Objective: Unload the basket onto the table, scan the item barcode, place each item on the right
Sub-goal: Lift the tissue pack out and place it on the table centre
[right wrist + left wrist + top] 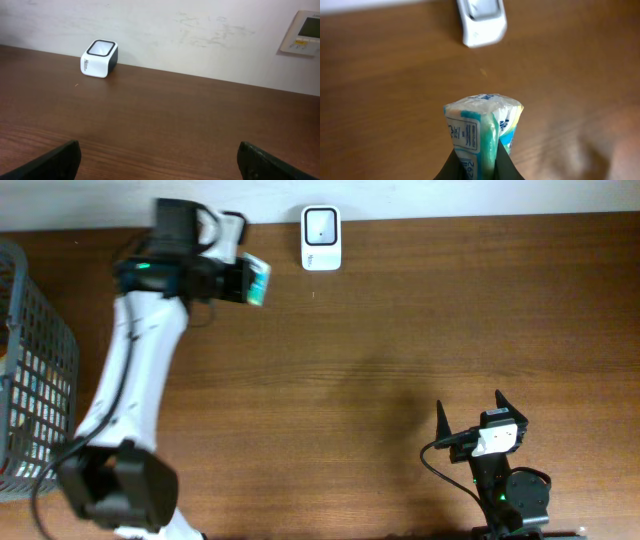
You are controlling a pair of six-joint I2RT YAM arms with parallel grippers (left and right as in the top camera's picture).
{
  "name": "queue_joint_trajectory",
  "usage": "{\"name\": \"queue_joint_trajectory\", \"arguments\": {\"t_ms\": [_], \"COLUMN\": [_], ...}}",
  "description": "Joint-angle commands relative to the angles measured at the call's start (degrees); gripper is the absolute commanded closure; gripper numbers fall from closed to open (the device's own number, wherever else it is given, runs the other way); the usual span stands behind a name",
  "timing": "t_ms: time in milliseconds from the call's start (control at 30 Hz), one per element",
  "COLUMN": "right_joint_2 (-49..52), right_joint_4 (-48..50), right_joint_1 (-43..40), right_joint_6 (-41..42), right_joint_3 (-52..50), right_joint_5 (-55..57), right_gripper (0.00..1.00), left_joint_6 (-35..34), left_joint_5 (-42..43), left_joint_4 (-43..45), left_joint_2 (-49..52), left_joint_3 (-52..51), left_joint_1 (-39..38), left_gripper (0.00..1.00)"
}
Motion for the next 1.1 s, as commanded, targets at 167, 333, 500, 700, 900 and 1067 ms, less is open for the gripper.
{"name": "queue_joint_trajectory", "arguments": {"t_ms": [167,333,500,700,900,1067], "right_joint_2": [-0.4,-0.4,-0.4,-0.4,-0.4,-0.4], "right_joint_4": [0.0,0.0,0.0,0.0,0.0,0.0], "right_joint_1": [0.3,0.3,0.3,0.3,0.3,0.3], "right_joint_6": [-0.2,-0.2,-0.2,-0.2,-0.2,-0.2], "right_joint_3": [-0.5,-0.5,-0.5,-0.5,-0.5,-0.5], "right_joint_5": [0.7,0.7,0.7,0.7,0.7,0.7], "right_gripper": [0.01,0.01,0.01,0.01,0.01,0.01], "left_joint_6": [-9.6,-22.4,-31.6,-31.6,-31.3,-26.6], "left_joint_5": [11.2,7.8,-0.1,-1.9,-1.9,-2.3], "left_joint_4": [-0.2,0.2,3.2,4.1,3.7,3.7], "left_joint_2": [13.9,19.5,23.1,23.2,23.2,17.9], "left_joint_3": [0.4,0.4,0.4,0.4,-0.3,0.7], "left_joint_1": [-8.5,-16.3,-23.5,-25.3,-25.3,-23.2], "left_gripper": [1.0,1.0,1.0,1.0,0.01,0.01]}}
